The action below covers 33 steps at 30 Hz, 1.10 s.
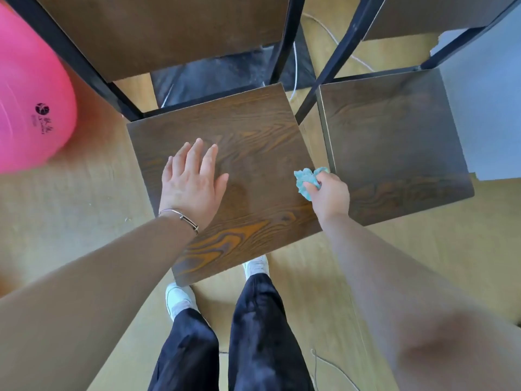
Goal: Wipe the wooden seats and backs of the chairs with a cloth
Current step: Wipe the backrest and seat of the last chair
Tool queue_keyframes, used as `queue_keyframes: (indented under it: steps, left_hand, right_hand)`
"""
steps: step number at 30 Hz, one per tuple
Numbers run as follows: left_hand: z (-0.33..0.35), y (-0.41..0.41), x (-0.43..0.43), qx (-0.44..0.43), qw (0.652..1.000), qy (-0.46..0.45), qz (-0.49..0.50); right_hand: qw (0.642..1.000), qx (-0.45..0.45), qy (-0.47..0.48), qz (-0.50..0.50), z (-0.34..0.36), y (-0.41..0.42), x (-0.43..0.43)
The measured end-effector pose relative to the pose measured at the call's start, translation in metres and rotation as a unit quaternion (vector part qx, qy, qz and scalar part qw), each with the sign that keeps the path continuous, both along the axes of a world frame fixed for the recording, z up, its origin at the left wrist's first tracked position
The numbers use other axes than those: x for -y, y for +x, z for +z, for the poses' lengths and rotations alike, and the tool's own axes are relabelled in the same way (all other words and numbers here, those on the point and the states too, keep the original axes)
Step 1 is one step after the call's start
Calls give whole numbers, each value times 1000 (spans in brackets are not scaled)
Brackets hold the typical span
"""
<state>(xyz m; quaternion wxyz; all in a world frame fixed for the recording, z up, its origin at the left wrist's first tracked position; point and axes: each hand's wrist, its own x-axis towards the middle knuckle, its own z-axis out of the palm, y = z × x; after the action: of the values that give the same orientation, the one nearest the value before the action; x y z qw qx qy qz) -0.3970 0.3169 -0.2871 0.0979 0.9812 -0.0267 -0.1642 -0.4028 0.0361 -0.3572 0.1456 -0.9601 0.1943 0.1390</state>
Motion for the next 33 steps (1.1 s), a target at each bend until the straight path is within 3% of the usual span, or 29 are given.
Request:
queue_keyframes:
  steps: [8, 16, 25, 28, 30, 33]
  left_hand:
    - [-1, -28, -17, -5, 997, 25, -67]
    - [-6, -64, -54, -26, 996, 45, -68]
    - [-2, -99, -99, -34, 998, 40, -23]
    - [8, -108, -115, -35, 998, 49, -13]
    - [18, -105, -125, -20, 998, 52, 3]
    - [37, -81, -135, 11, 998, 45, 32]
  right_hand:
    - [998, 8, 41, -41, -4, -66, -66]
    - [996, -9, 88, -3, -10, -119, -137]
    - [980, -39, 120, 153, -11, -167, -227]
    - [961, -95, 163, 201, -5, -189, -254]
    - [958, -105, 211, 163, 4, -187, -263]
    - [966, 2, 252, 50, 22, -148, -264]
